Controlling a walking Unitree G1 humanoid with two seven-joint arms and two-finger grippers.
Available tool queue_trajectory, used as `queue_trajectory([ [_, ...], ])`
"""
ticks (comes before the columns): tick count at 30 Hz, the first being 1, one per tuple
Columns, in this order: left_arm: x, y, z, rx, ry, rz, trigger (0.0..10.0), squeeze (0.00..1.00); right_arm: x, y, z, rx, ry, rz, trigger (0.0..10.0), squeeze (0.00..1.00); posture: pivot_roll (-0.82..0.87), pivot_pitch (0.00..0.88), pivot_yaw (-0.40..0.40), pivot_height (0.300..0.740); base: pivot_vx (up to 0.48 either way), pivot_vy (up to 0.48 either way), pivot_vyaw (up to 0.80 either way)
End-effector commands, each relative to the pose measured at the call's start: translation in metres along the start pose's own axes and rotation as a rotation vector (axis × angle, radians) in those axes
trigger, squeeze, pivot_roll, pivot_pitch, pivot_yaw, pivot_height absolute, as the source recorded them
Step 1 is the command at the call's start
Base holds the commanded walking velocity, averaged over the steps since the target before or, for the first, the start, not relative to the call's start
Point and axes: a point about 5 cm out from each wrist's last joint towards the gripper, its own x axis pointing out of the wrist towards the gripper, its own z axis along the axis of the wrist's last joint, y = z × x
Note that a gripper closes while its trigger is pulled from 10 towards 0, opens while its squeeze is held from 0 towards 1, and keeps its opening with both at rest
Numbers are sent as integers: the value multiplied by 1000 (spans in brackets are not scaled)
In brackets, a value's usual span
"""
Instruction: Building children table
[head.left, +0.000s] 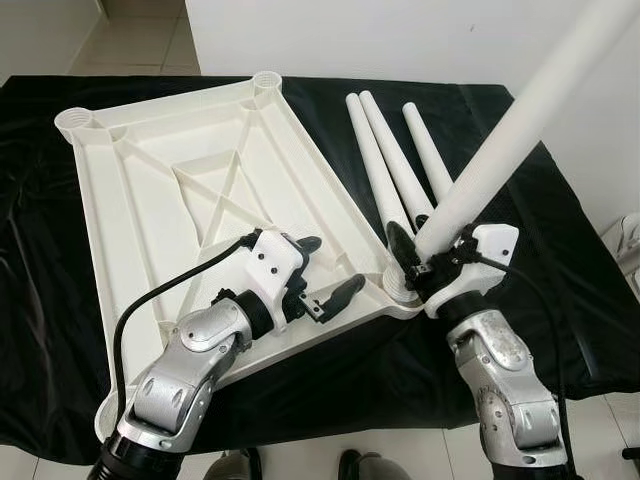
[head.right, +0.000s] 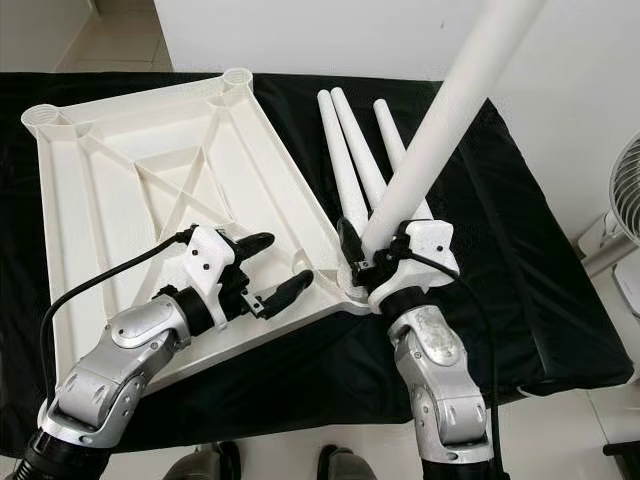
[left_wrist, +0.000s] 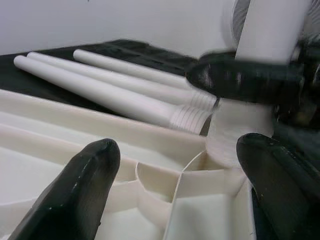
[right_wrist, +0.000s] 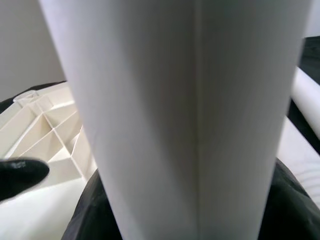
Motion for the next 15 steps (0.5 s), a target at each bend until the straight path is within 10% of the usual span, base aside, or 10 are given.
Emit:
queue_trajectory([
  [1, -3, -6, 2, -33, -15, -69, 10000, 0, -4, 1, -5, -11, 22, 15, 10000, 0, -3, 154, -32, 740, 0, 0, 0],
  [15, -9, -17, 5, -70, -14, -122, 10000, 0, -13, -20, -35, 22, 125, -108, 10000, 0, 6, 160, -37, 740, 0, 0, 0],
])
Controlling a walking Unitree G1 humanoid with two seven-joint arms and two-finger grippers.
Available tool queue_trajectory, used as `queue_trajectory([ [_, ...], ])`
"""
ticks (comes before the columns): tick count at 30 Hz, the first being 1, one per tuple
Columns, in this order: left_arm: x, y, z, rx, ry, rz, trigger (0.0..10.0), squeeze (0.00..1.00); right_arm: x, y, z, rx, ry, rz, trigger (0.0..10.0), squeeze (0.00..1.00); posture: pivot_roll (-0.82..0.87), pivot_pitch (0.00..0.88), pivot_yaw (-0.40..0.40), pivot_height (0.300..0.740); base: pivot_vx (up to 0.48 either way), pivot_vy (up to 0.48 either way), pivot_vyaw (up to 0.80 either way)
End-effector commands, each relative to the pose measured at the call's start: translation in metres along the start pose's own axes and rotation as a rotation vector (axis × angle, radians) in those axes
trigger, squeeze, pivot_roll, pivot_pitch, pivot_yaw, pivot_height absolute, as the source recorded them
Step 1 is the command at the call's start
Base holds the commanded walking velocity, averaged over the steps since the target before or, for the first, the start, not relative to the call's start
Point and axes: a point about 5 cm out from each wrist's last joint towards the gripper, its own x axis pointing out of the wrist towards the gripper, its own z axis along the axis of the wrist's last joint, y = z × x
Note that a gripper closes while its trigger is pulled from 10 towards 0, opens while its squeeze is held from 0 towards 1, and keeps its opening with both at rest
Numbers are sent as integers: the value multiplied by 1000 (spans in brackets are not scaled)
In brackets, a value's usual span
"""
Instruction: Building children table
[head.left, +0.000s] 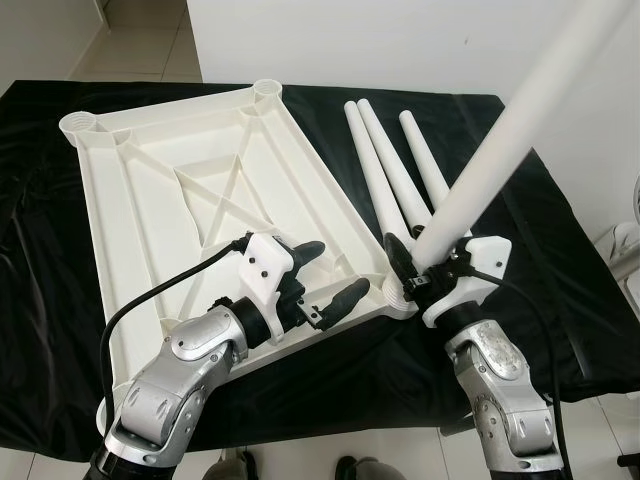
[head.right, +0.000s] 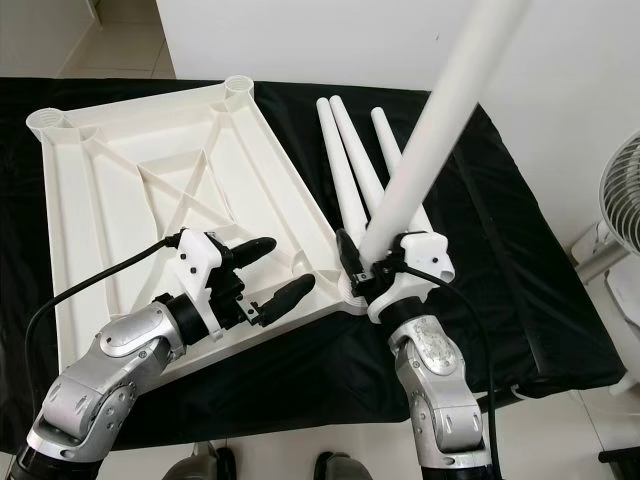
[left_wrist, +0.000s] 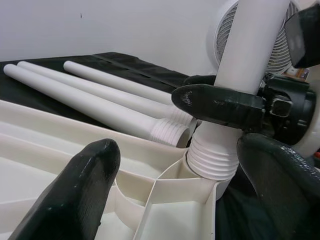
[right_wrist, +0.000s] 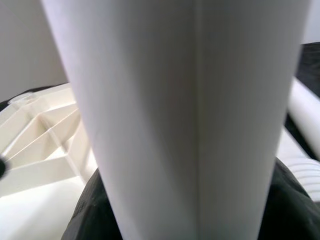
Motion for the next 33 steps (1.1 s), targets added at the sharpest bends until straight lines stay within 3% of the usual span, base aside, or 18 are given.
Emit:
queue_trajectory([
  [1, -1, -9, 0, -17, 7, -86, 10000, 0, -7, -10, -22, 41, 106, -58, 10000, 0, 3, 163, -35, 740, 0, 0, 0],
  [7, -2, -13, 0, -20, 18, -99, 10000, 0, -8, -13, -34, 135, 137, -100, 10000, 0, 8, 166, -36, 740, 0, 0, 0],
  [11, -2, -14, 0, -24, 19, -102, 10000, 0, -9, -12, -35, 141, 136, -102, 10000, 0, 9, 167, -37, 740, 0, 0, 0],
  [14, -3, -15, 0, -26, 18, -103, 10000, 0, -7, -11, -32, 101, 125, -85, 10000, 0, 8, 167, -36, 740, 0, 0, 0],
  [16, -3, -14, 0, -29, 20, -99, 10000, 0, -5, -8, -26, -31, 101, -28, 10000, 0, 6, 166, -35, 740, 0, 0, 0],
  [18, -3, -14, 0, -31, 23, -96, 10000, 0, -5, -6, -24, -97, 88, 5, 10000, 0, 7, 165, -35, 740, 0, 0, 0],
  [24, -4, -14, 1, -31, 24, -95, 10000, 0, -13, -1, -21, -189, 68, 62, 10000, 0, 8, 166, -41, 740, 0, 0, 0],
  [33, -5, -13, 2, -31, 21, -89, 10000, 0, -26, 0, -23, -220, 27, 79, 10000, 0, 6, 168, -39, 740, 0, 0, 0],
])
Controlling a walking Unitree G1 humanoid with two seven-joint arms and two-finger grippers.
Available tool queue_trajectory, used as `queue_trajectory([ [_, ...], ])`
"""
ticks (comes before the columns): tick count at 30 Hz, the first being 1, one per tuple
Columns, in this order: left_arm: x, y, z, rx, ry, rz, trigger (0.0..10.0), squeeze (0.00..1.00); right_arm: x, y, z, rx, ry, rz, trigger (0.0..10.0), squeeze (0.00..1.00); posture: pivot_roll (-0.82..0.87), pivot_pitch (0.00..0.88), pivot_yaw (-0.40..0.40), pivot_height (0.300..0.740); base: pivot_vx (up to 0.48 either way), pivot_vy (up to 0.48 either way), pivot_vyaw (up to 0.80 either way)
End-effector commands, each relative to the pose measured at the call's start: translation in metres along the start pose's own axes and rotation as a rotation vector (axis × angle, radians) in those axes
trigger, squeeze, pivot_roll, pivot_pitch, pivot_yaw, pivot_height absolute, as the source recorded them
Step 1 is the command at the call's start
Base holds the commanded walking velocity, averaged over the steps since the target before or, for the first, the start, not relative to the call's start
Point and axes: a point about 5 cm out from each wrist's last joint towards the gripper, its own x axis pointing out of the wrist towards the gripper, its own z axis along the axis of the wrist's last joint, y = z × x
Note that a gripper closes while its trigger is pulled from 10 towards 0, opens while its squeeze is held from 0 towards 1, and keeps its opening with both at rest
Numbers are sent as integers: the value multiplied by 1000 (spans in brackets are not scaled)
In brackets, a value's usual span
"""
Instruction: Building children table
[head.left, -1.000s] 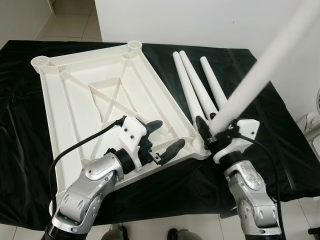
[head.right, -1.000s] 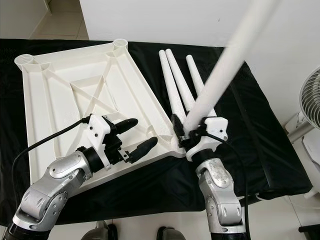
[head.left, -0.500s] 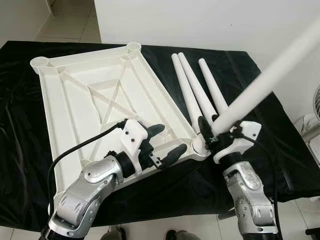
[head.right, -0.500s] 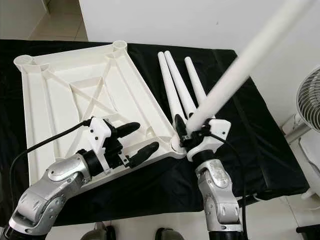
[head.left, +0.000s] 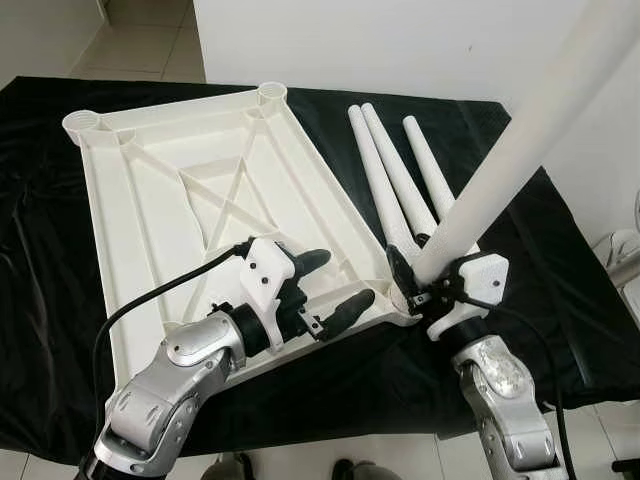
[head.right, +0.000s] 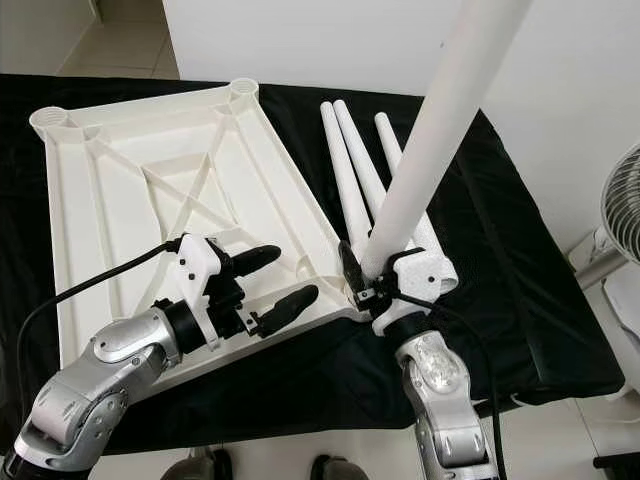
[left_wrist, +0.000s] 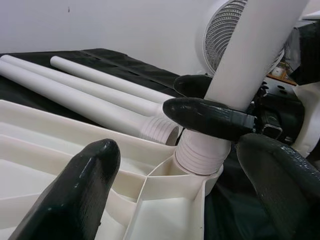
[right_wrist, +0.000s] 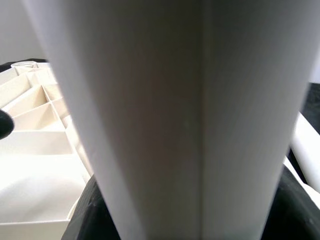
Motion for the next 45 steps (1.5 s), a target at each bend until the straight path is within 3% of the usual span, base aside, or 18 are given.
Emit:
queue_trajectory([
  [1, 0, -5, 1, -1, 3, -36, 10000, 0, -12, -1, -17, 3, 82, -10, 10000, 0, 6, 168, -39, 740, 0, 0, 0],
  [6, -1, -4, 2, -1, 3, -37, 10000, 0, -17, -8, -21, 116, 51, -117, 10000, 0, 5, 169, -34, 740, 0, 0, 0],
  [11, -1, -4, 2, 2, 5, -39, 10000, 0, -20, -14, -26, 131, 55, -186, 10000, 0, 8, 171, -30, 740, 0, 0, 0],
  [26, -1, -4, 5, 3, 1, -45, 10000, 0, -19, -13, -38, 175, 79, -191, 10000, 0, 14, 178, -23, 740, 0, 0, 0],
  [33, -2, -3, 6, 8, 2, -43, 10000, 0, -9, -14, -51, 129, 277, -139, 10000, 0, 14, 181, -24, 740, 0, 0, 0],
  [45, -2, -3, 6, 11, 1, -42, 10000, 0, -2, -25, -47, 167, 261, -156, 10000, 0, 15, 180, -29, 740, 0, 0, 0],
])
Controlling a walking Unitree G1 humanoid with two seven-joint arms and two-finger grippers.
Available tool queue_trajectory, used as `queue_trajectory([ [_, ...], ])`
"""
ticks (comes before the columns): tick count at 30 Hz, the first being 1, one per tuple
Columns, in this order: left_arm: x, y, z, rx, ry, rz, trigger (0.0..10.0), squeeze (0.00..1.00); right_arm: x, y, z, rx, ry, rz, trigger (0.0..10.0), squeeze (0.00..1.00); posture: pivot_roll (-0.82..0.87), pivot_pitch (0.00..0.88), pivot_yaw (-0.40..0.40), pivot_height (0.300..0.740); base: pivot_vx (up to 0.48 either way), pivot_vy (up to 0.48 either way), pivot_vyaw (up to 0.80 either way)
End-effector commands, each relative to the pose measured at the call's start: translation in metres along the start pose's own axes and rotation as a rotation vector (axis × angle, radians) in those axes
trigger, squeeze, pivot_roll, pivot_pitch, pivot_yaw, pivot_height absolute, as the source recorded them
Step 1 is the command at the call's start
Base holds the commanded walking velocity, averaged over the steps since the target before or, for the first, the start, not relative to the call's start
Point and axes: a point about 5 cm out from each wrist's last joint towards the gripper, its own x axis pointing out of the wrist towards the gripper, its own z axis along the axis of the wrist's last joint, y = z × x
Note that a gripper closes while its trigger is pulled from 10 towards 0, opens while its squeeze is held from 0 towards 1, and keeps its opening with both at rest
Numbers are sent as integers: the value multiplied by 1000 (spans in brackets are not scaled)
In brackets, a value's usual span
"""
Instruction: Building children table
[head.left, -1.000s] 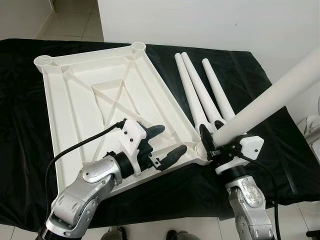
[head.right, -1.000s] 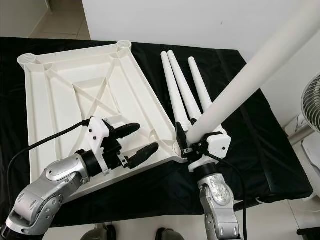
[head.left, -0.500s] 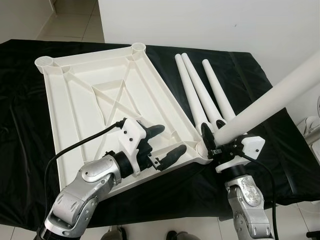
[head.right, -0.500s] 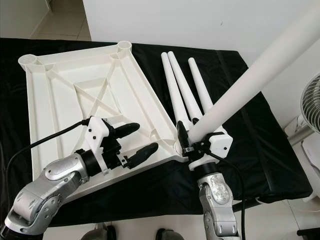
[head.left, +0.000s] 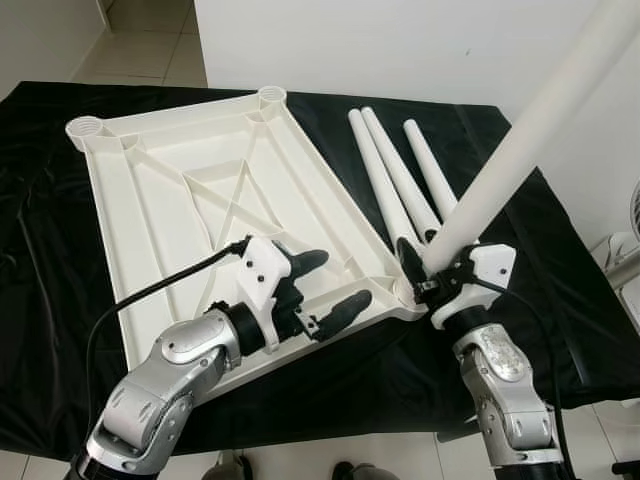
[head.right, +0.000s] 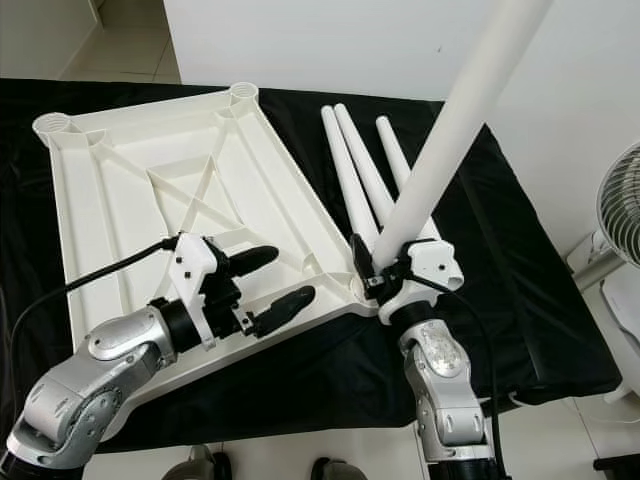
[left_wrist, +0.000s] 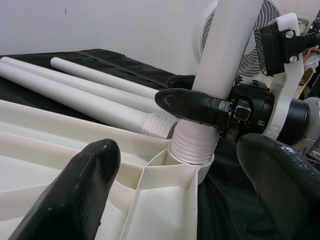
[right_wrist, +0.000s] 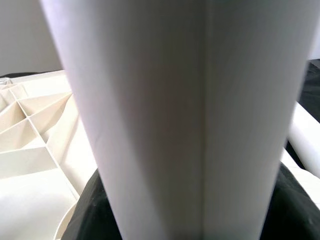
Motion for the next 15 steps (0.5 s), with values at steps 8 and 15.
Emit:
queue_trajectory([
  [8, 0, -5, 5, 13, -15, -29, 10000, 0, -24, -22, -38, 216, 146, -231, 10000, 0, 16, 182, -29, 740, 0, 0, 0],
  [15, 1, -5, 5, 10, -16, -34, 10000, 0, -23, -17, -38, 134, 175, -180, 10000, 0, 10, 182, -26, 740, 0, 0, 0],
])
